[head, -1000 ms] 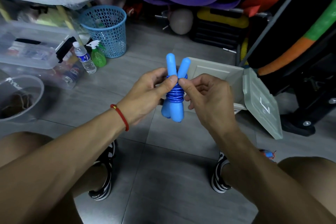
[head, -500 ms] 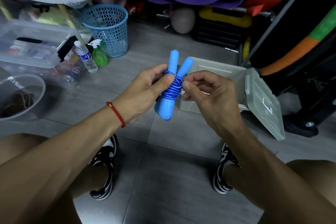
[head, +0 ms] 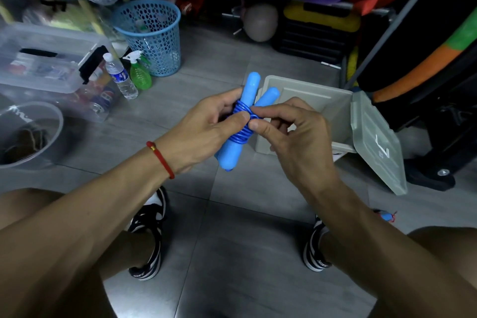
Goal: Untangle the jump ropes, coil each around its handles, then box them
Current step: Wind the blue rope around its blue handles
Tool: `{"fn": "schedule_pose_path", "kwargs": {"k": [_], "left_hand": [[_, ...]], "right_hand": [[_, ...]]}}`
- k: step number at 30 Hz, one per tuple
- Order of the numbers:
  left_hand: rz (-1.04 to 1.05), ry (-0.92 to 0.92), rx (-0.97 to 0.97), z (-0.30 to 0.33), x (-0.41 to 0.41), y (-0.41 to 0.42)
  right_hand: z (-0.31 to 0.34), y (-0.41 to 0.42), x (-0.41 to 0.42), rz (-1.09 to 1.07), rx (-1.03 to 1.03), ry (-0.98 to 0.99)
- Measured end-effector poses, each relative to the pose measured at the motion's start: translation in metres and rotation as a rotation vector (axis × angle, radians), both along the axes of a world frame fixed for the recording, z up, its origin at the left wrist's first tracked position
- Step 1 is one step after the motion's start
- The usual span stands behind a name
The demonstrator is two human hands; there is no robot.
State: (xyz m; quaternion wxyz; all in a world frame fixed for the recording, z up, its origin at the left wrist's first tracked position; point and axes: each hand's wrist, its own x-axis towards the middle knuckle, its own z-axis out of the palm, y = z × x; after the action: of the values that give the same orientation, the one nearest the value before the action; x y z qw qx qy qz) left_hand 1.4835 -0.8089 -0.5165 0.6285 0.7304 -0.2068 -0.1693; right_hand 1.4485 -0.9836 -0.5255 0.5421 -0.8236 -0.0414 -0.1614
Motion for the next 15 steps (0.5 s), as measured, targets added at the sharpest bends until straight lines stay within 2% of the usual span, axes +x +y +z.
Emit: {"fn": "schedule_pose_path", "kwargs": {"k": [6, 10, 15], "left_hand": [[-0.003, 0.001, 0.049, 0.005, -0.003, 0.001], [-0.05, 0.025, 0.07, 0.006, -0.003, 0.005], [-0.05, 0.055, 0.096, 0.0, -0.005, 0.011]], "right_hand": [[-0.009, 0.008, -0.004, -0.04, 0.015, 0.047], [-0.013, 0.01, -0.011, -0.05, -0.226, -0.027], [-0.027, 0.015, -0.011, -0.021, -0.409, -0.044]]}}
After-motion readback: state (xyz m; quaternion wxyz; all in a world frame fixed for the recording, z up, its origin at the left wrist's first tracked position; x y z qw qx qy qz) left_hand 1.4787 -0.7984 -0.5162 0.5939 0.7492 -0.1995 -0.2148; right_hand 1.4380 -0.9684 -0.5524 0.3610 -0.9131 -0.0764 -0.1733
